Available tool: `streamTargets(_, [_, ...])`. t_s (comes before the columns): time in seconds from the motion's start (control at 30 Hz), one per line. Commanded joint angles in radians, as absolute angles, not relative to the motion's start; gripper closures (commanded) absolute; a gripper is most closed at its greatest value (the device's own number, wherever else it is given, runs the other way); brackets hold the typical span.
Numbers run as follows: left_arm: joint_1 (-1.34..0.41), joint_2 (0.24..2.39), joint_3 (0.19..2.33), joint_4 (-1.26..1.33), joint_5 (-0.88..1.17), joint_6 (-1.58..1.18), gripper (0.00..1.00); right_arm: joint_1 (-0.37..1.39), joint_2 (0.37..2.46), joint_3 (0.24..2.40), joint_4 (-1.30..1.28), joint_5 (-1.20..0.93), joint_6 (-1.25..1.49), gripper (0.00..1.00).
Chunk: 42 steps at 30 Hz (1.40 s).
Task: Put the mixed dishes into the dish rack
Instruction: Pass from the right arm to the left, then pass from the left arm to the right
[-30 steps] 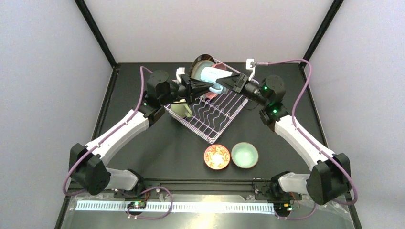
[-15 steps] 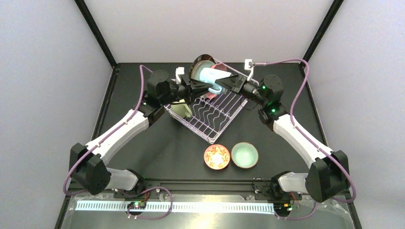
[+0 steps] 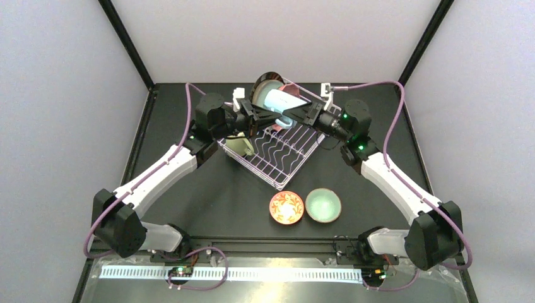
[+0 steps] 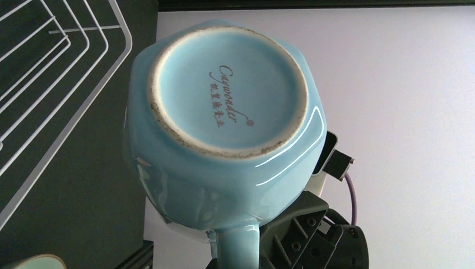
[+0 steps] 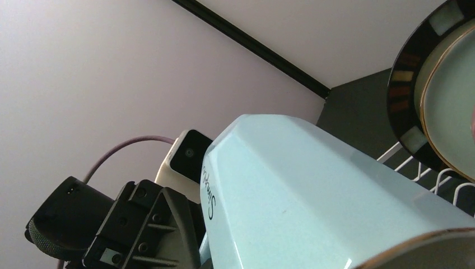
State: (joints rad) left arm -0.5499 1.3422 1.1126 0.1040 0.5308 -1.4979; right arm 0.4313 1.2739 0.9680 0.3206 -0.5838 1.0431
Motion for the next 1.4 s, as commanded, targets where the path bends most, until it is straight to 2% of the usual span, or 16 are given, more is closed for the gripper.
streamTargets(0.0, [-0.568,1.332,1.164,0.201,0.58,-1.448,0.98,0.453,1.257,0.966,0.287,-0.571,1.038,0.6])
streamTargets(0.27, [-0.568,1.311,1.157,0.178,0.576,-1.431,0.99,0.451,1.254,0.968,0.298,-0.547,1.051,0.6])
streamTargets(0.3, [-0.568,1.307,1.155,0.174,0.575,-1.428,0.99,0.451,1.256,0.968,0.302,-0.544,1.057,0.64])
streamTargets(0.37, [-0.568,1.302,1.152,0.166,0.576,-1.42,0.99,0.451,1.263,0.965,0.313,-0.541,1.07,0.9])
streamTargets(0.4, [-0.568,1.301,1.152,0.16,0.577,-1.417,0.99,0.451,1.268,0.964,0.316,-0.539,1.078,1.0])
streamTargets(0.8, [-0.569,1.302,1.161,0.106,0.602,-1.388,0.98,0.451,1.294,0.931,0.439,-0.559,1.138,1.0])
streamTargets(0.93, [-0.569,1.316,1.166,0.14,0.637,-1.398,0.9,0.451,1.312,0.952,0.446,-0.573,1.138,1.0])
streamTargets(1.17, [-0.571,1.361,1.215,0.15,0.724,-1.377,0.79,0.451,1.347,0.98,0.463,-0.605,1.143,1.0])
streamTargets(1.3, [-0.576,1.386,1.226,0.146,0.765,-1.36,0.77,0.451,1.368,0.997,0.47,-0.615,1.146,1.0])
streamTargets(1.37, [-0.58,1.398,1.24,0.137,0.782,-1.348,0.72,0.453,1.376,1.004,0.472,-0.619,1.147,1.0])
